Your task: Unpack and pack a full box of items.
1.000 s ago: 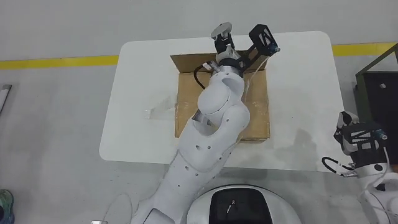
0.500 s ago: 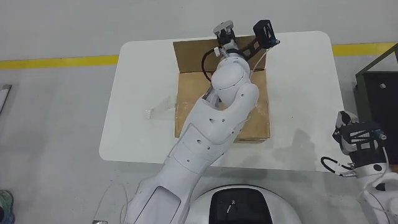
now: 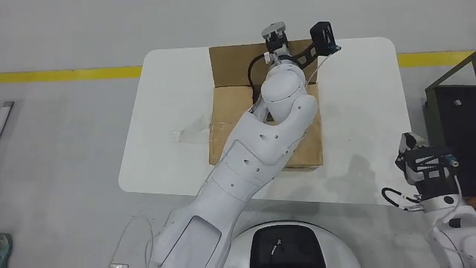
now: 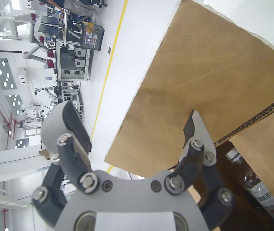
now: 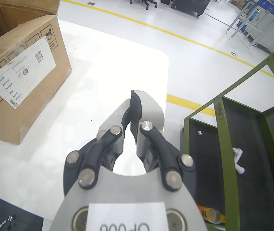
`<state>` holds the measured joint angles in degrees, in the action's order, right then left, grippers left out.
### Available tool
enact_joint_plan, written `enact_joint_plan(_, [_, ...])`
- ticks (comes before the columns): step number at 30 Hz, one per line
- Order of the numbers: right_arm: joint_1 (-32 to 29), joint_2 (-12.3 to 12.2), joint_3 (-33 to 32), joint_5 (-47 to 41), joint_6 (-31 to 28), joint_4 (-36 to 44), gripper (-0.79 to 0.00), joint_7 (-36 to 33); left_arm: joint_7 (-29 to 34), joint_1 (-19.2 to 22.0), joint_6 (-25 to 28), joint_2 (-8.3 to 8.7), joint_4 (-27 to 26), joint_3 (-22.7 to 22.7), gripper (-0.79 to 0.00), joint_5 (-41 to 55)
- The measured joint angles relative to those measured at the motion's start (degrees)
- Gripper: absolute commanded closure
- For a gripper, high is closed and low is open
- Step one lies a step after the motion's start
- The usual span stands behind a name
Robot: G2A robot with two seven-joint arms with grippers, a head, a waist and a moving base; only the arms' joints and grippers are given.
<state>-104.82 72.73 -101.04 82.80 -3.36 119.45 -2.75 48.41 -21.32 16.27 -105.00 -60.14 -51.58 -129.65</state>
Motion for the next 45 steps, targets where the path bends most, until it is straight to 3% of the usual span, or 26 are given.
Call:
enact_joint_plan(6, [0.24, 0.03, 0.02, -0.02, -0.14, 0.21, 0.000, -0.19, 0.37, -1.43, -1.63, -0.26, -4.13, -1.64, -0.785, 1.36])
enact_joint_plan(10, [0.41, 0.10, -0.47, -2.25, -0.48, 0.63, 0.000, -0.34, 2.12, -5.91, -2.60, -0.01, -13.29, -3.76, -0.785, 3.32])
enact_joint_plan(13, [0.63, 0.16, -1.09, -7.01, -2.35, 1.64, 0.000, -0.91, 4.37, -11.50, -1.52, 0.51, -22.12, -5.75, -0.785, 4.24])
enact_joint_plan(16, [1.35, 0.14, -2.42, -17.86, -7.63, 2.54, 0.000, -3.04, 7.47, -17.88, -1.32, 0.91, -31.66, -8.03, -0.785, 7.46])
enact_joint_plan(20, [3.21, -0.91, -5.81, -29.70, -21.81, 2.76, 0.000, -10.01, 10.21, -27.25, 1.34, 1.66, -44.58, -10.27, -0.785, 10.65])
enact_joint_plan(26, [6.24, -2.52, -7.63, -36.41, -40.66, 1.94, 0.000, -16.38, 11.41, -39.32, -0.01, 2.76, -58.71, -12.40, -0.785, 7.58])
enact_joint_plan(30, [7.70, -3.19, -7.49, -36.01, -47.56, 1.28, 0.000, -17.93, 10.59, -45.04, -1.98, 3.27, -62.76, -13.43, -0.785, 5.60])
enact_joint_plan(38, [7.72, -3.19, -7.49, -35.95, -47.51, 1.29, 0.000, -17.92, 7.92, -50.71, -6.89, 3.84, -66.77, -13.39, -0.785, -0.66])
enact_joint_plan(45, [9.87, -3.41, -6.51, -39.73, -43.82, -0.59, 0.000, -18.42, 8.70, -51.21, -8.32, 3.75, -66.90, -13.36, -0.785, -0.20])
